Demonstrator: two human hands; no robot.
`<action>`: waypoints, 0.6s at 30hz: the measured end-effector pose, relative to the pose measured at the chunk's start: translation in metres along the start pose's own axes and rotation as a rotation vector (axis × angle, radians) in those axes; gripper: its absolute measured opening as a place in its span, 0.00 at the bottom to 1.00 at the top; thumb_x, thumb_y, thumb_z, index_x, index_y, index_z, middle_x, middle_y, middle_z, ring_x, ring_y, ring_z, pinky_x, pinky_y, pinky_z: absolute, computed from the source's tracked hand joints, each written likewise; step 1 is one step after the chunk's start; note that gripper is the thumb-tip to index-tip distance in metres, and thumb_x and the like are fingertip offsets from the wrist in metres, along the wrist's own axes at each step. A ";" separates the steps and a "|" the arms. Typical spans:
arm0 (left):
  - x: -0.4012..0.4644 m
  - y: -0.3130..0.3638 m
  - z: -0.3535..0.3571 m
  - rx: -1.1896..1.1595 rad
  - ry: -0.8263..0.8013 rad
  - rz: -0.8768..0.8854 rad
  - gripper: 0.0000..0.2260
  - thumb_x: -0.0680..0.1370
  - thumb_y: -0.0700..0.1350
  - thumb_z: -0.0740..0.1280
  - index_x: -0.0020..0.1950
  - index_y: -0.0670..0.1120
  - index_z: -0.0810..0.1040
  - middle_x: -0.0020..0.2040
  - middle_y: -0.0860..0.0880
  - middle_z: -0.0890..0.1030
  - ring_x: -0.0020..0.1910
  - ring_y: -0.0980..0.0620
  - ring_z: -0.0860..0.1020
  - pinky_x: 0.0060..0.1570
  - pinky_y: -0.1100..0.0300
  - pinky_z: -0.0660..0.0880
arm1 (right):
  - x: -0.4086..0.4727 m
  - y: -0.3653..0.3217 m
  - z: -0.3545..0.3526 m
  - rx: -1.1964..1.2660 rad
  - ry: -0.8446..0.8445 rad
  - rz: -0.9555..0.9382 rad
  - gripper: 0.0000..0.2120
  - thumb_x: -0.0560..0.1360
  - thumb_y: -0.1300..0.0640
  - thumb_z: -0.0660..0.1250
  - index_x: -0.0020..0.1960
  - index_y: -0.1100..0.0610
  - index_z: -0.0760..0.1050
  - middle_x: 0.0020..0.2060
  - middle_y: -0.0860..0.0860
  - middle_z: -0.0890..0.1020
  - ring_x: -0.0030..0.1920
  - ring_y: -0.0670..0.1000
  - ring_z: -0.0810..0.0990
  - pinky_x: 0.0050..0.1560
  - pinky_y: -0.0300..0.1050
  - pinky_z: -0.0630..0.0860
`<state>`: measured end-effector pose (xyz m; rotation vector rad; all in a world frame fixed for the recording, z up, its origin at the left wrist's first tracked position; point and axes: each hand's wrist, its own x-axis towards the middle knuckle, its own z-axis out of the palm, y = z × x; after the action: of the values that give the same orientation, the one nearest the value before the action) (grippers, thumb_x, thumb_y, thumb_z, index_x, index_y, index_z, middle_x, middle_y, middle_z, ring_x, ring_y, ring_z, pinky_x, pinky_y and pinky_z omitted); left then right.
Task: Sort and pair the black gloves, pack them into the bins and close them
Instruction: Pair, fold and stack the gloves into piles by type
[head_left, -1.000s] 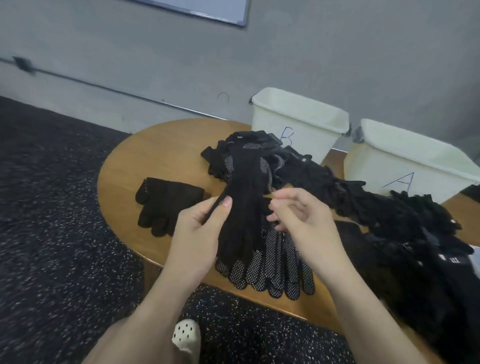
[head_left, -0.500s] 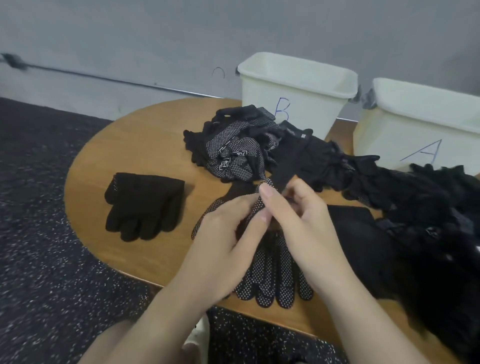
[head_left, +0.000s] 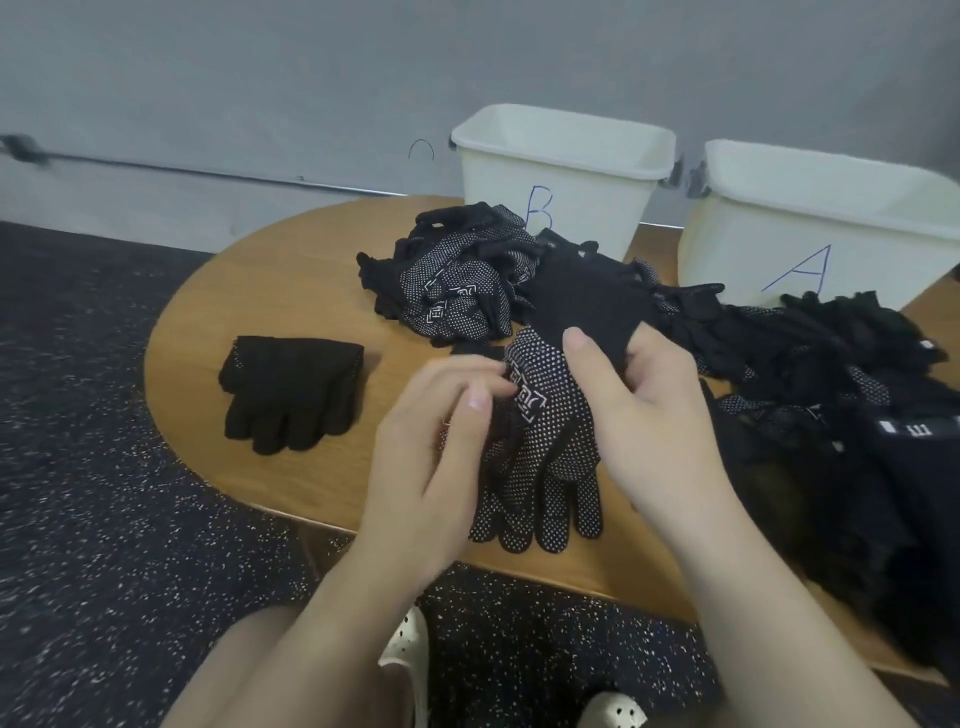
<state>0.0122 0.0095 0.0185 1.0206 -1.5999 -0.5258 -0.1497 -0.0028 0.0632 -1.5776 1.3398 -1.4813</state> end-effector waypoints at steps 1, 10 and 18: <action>0.001 0.000 -0.003 -0.060 0.027 -0.039 0.14 0.85 0.51 0.58 0.62 0.48 0.81 0.62 0.55 0.82 0.65 0.50 0.78 0.64 0.58 0.74 | -0.003 -0.006 -0.001 0.011 -0.027 -0.022 0.06 0.82 0.51 0.66 0.50 0.47 0.81 0.47 0.44 0.86 0.48 0.43 0.84 0.47 0.35 0.78; -0.001 -0.018 -0.046 -0.704 -0.436 -0.528 0.30 0.73 0.54 0.79 0.47 0.31 0.69 0.47 0.36 0.77 0.46 0.42 0.78 0.51 0.43 0.71 | -0.026 -0.028 -0.007 0.139 -0.187 -0.125 0.07 0.82 0.54 0.66 0.56 0.47 0.83 0.51 0.43 0.87 0.53 0.44 0.85 0.50 0.36 0.80; -0.003 -0.023 -0.067 -0.633 -0.245 -0.584 0.18 0.72 0.53 0.80 0.40 0.42 0.77 0.42 0.41 0.82 0.40 0.48 0.83 0.38 0.59 0.79 | -0.010 0.003 0.009 0.019 -0.315 0.091 0.11 0.85 0.50 0.63 0.47 0.52 0.79 0.28 0.54 0.83 0.26 0.56 0.82 0.35 0.42 0.79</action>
<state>0.0833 0.0116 0.0184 0.9354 -1.1809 -1.4953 -0.1406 0.0037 0.0549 -1.6352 1.1944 -1.1314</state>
